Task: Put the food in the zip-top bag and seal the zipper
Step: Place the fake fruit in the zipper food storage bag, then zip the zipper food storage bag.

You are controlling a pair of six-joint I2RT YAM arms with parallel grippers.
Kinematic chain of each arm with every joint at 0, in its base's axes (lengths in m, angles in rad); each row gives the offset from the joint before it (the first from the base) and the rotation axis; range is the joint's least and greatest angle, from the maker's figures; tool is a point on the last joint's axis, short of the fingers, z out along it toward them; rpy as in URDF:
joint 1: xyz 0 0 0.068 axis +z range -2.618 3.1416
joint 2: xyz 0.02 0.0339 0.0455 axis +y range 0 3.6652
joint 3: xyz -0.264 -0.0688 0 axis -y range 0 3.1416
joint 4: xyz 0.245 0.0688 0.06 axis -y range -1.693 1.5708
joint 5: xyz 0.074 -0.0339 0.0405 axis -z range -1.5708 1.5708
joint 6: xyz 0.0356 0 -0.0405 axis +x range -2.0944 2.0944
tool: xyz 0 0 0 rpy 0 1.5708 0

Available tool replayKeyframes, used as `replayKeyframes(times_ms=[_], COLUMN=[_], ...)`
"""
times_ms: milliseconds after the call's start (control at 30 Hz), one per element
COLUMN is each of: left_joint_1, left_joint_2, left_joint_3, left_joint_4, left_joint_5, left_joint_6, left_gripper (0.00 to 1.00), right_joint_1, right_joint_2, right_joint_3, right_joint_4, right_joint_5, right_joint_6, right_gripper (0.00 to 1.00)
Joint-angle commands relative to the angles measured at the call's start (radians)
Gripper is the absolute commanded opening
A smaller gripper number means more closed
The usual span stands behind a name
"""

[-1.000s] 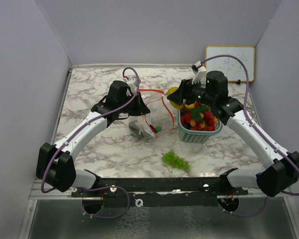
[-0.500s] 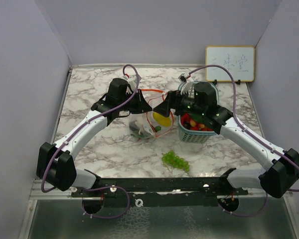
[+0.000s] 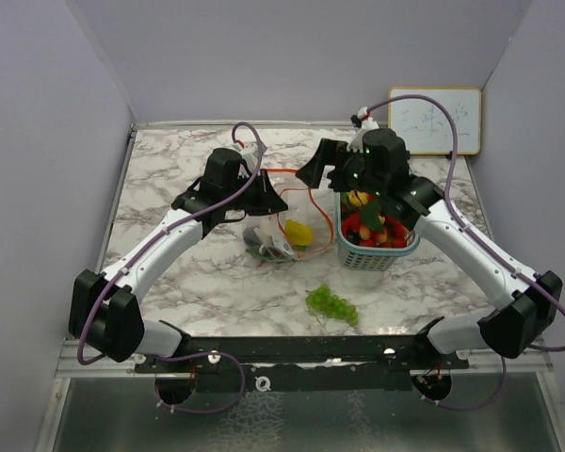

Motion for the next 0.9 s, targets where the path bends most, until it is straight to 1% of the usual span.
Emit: replayKeyframes(times_ms=[0, 67, 100, 200, 300, 400, 433, 533, 600, 867], left_joint_1=[0.006, 0.006, 0.006, 0.006, 0.006, 0.006, 0.006, 0.006, 0.006, 0.006], left_joint_2=[-0.037, -0.04, -0.041, -0.044, -0.047, -0.044, -0.043, -0.039, -0.039, -0.049], left_joint_3=[-0.01, -0.017, -0.019, -0.018, -0.019, -0.023, -0.023, -0.024, -0.023, -0.029], left_joint_4=[0.043, 0.052, 0.053, 0.052, 0.051, 0.058, 0.06, 0.066, 0.069, 0.083], left_joint_5=[0.022, 0.024, 0.023, 0.02, 0.018, 0.019, 0.02, 0.024, 0.027, 0.039], left_joint_6=[-0.016, -0.021, -0.021, -0.019, -0.017, -0.019, -0.021, -0.021, -0.022, -0.027], left_gripper=[0.0, 0.0, 0.0, 0.0, 0.0, 0.0, 0.0, 0.0, 0.0, 0.0], right_joint_1=[-0.001, 0.004, 0.009, 0.034, 0.039, 0.045, 0.05, 0.055, 0.056, 0.059], right_joint_2=[0.113, 0.135, 0.146, 0.174, 0.184, 0.187, 0.19, 0.207, 0.214, 0.25], right_joint_3=[0.123, 0.129, 0.137, 0.176, 0.186, 0.178, 0.176, 0.171, 0.161, 0.152], right_joint_4=[-0.149, -0.139, -0.15, -0.222, -0.251, -0.236, -0.231, -0.226, -0.212, -0.132], right_joint_5=[0.101, 0.094, 0.098, 0.165, 0.173, 0.16, 0.161, 0.181, 0.193, 0.201], right_joint_6=[0.091, 0.103, 0.108, 0.115, 0.118, 0.128, 0.13, 0.135, 0.133, 0.14], right_gripper=[0.96, 0.81, 0.76, 0.74, 0.74, 0.64, 0.63, 0.55, 0.53, 0.5])
